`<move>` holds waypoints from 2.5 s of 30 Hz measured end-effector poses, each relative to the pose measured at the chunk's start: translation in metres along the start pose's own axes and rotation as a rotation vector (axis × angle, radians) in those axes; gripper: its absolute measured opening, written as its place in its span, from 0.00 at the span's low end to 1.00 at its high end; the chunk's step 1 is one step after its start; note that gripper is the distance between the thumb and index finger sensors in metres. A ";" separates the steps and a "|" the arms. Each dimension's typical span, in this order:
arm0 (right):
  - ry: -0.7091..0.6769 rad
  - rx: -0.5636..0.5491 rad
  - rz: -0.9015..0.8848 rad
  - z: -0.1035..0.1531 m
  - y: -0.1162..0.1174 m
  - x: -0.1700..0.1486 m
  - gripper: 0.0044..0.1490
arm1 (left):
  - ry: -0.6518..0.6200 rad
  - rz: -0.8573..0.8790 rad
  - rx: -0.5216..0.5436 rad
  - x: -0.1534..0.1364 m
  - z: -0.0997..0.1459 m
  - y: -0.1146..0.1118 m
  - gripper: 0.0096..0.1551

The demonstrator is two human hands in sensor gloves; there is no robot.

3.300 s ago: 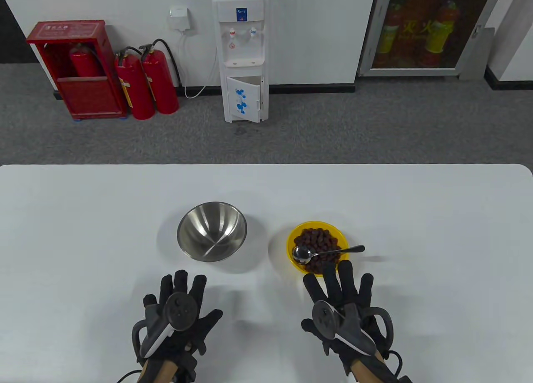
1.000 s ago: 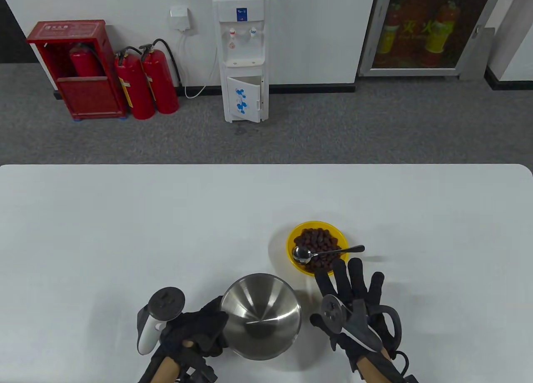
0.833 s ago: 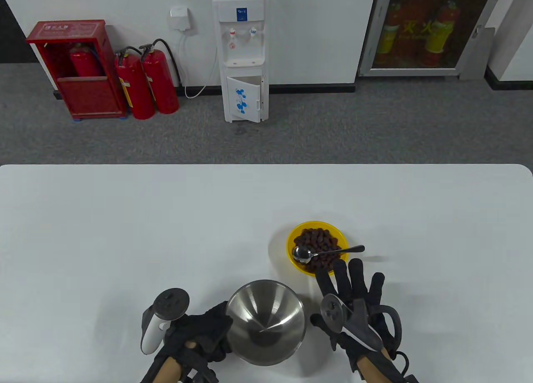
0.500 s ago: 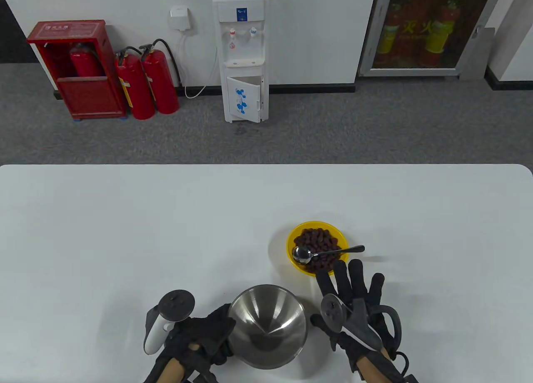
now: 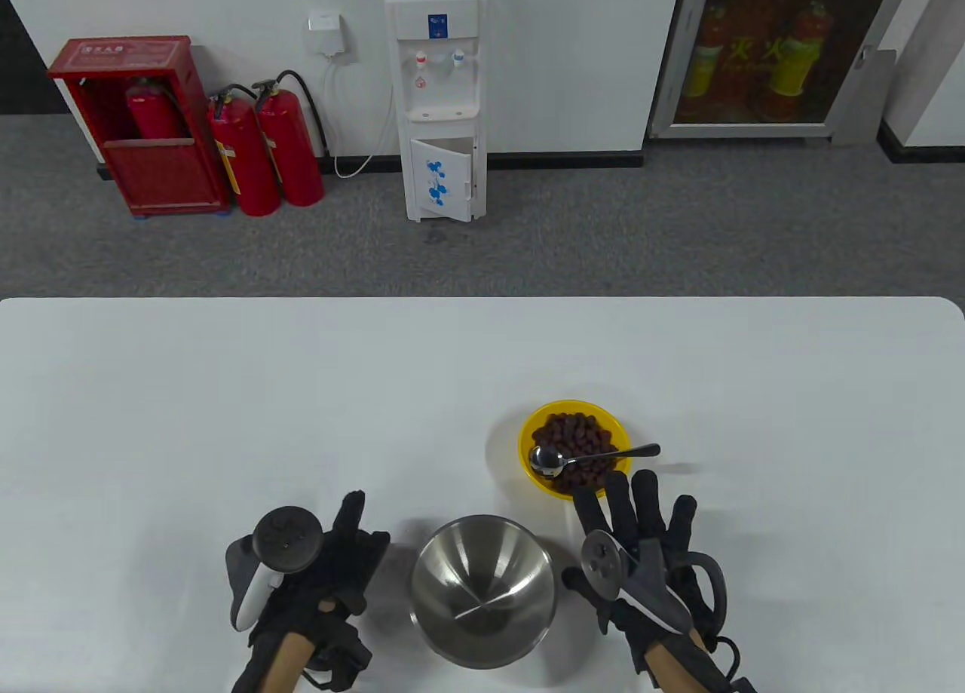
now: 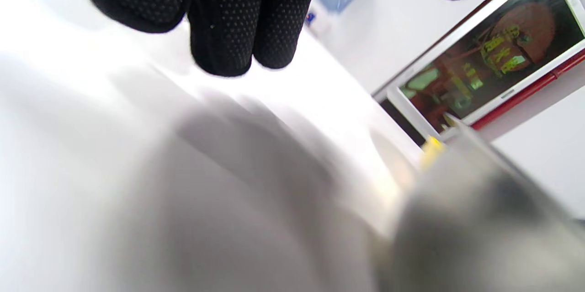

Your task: Scoop dry cranberries into mixing bowl using steel spoon

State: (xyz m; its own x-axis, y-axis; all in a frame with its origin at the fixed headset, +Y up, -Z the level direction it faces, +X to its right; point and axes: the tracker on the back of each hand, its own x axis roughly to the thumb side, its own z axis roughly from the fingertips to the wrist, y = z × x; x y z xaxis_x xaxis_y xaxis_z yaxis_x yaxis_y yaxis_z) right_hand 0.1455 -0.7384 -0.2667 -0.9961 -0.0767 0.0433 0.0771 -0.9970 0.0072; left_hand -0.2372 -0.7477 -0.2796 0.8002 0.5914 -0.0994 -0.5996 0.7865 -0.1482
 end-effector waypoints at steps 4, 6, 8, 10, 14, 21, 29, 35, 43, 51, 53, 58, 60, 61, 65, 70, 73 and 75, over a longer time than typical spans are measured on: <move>0.016 -0.002 -0.013 -0.001 0.000 -0.003 0.64 | 0.021 -0.303 0.177 -0.001 -0.011 0.012 0.47; 0.026 0.002 -0.022 -0.002 0.001 -0.005 0.63 | 0.039 -0.413 0.212 -0.004 -0.014 0.014 0.48; 0.043 0.005 -0.033 -0.003 0.000 -0.009 0.64 | 0.048 -0.514 0.214 -0.006 -0.014 0.014 0.49; 0.057 0.006 -0.057 -0.003 0.000 -0.013 0.63 | 0.063 -0.595 0.171 -0.007 -0.011 0.012 0.48; 0.094 0.018 -0.100 -0.006 0.003 -0.021 0.62 | 0.082 -0.653 0.110 -0.011 -0.006 0.005 0.48; 0.160 -0.058 -0.198 -0.008 0.001 -0.034 0.58 | 0.068 -0.596 0.073 -0.007 -0.003 0.000 0.48; 0.479 -0.204 -0.677 -0.038 -0.011 -0.086 0.42 | -0.018 -0.499 0.048 0.001 0.002 -0.006 0.46; 0.589 -0.047 -0.730 -0.081 0.008 -0.103 0.39 | 0.002 -0.506 0.060 -0.004 0.001 0.000 0.46; 0.633 0.062 -0.864 -0.108 0.020 -0.097 0.40 | 0.004 -0.521 0.057 -0.003 0.001 0.000 0.46; 0.581 -0.023 -0.967 -0.097 -0.004 -0.095 0.32 | -0.001 -0.527 0.046 -0.002 0.000 -0.002 0.46; 0.531 -0.008 -1.032 -0.095 -0.009 -0.091 0.32 | -0.002 -0.528 0.037 -0.002 0.000 -0.003 0.46; 0.431 0.062 -1.181 -0.088 -0.017 -0.081 0.35 | -0.005 -0.532 0.038 -0.001 0.001 -0.004 0.46; 0.403 0.090 -1.159 -0.085 -0.017 -0.076 0.37 | -0.005 -0.530 0.039 -0.001 0.000 -0.004 0.46; 0.386 0.106 -1.143 -0.083 -0.016 -0.073 0.35 | -0.004 -0.530 0.037 -0.001 0.000 -0.005 0.46; 0.325 0.040 -1.079 -0.074 -0.018 -0.069 0.29 | -0.007 -0.523 0.031 -0.001 0.001 -0.006 0.46; 0.239 -0.211 -1.028 -0.050 -0.032 -0.076 0.28 | -0.015 -0.524 0.030 0.001 0.001 -0.008 0.46; 0.120 -0.473 -0.857 -0.036 -0.033 -0.076 0.27 | -0.021 -0.528 0.036 0.002 0.002 -0.008 0.46; 0.066 -0.604 -0.600 -0.030 -0.030 -0.073 0.27 | -0.027 -0.529 0.045 0.004 0.003 -0.007 0.46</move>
State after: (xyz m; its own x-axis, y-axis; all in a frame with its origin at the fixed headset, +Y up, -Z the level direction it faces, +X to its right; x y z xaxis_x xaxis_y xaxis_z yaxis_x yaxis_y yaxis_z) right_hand 0.2142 -0.7035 -0.2997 -0.8627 0.4848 0.1440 -0.4819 -0.7017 -0.5248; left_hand -0.2295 -0.7503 -0.2756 0.9932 0.1160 0.0028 -0.1147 0.9851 -0.1284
